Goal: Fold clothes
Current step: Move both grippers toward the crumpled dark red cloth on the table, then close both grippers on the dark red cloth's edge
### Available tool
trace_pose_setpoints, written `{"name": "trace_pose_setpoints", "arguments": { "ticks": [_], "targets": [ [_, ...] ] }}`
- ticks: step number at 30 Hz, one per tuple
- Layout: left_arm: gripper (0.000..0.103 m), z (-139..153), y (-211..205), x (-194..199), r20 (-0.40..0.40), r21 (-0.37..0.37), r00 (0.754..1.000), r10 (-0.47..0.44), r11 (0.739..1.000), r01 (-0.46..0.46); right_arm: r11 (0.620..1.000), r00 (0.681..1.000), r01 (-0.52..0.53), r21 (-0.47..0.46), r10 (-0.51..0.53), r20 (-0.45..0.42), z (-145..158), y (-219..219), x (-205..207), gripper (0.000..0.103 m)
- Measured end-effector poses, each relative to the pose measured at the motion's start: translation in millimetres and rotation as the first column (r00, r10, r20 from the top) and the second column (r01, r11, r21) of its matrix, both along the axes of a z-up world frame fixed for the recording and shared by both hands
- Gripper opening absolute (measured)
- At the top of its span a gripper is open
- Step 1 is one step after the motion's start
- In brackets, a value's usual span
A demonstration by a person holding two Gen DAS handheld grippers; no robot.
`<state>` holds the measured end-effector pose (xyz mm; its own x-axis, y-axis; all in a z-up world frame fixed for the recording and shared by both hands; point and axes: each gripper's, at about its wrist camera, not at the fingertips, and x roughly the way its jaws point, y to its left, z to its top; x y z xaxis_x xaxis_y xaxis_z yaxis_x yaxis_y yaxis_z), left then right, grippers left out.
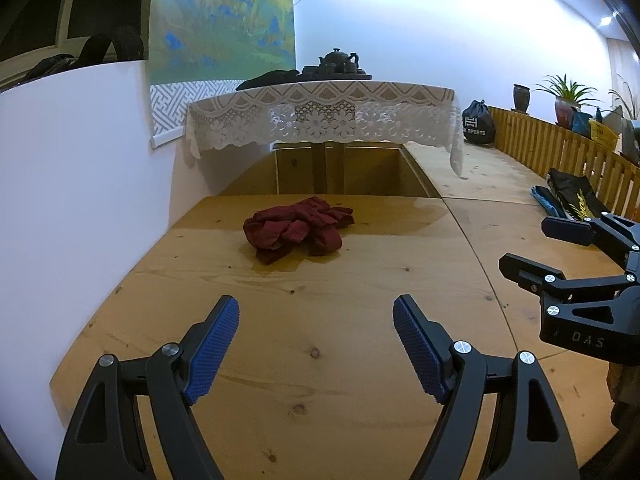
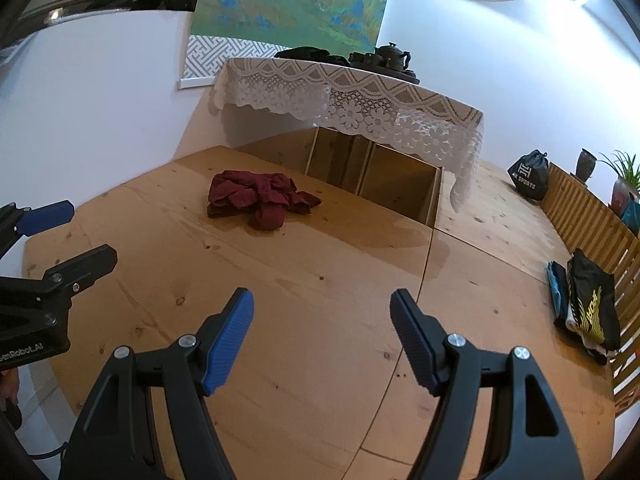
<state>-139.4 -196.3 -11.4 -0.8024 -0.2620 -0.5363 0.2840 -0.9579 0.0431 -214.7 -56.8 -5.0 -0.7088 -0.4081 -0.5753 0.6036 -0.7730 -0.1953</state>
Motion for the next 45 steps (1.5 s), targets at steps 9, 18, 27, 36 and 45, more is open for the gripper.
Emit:
{"name": "trace_pose_setpoints", "arguments": {
  "ticks": [9,18,27,36,45],
  "targets": [
    [0.078,-1,-26,-23,-0.003,0.019,1.0,0.014,1.0,-0.014,0.999,1.0,-0.017,0.03,0.017,-0.009,-4,-33,-21,0.07],
    [0.078,3,-75,-59,0.005,0.04,0.999,0.035,0.999,-0.035,0.998,0.997,-0.038,0.052,0.034,0.065,-12,-69,-75,0.07],
    [0.078,-23,-135,-128,0.112,0.1,0.992,0.049,0.993,-0.06,0.998,0.981,-0.032,0.053,0.021,0.192,-28,-115,-149,0.07],
    [0.078,-71,-170,-201,0.236,0.159,0.971,0.049,0.983,-0.088,0.997,0.944,-0.046,0.062,0.023,0.329,-68,-174,-208,0.07],
    [0.078,-97,-206,-242,0.299,0.275,0.951,0.073,0.948,-0.159,0.997,0.909,-0.039,0.064,0.009,0.417,-93,-213,-246,0.07]
  ]
}}
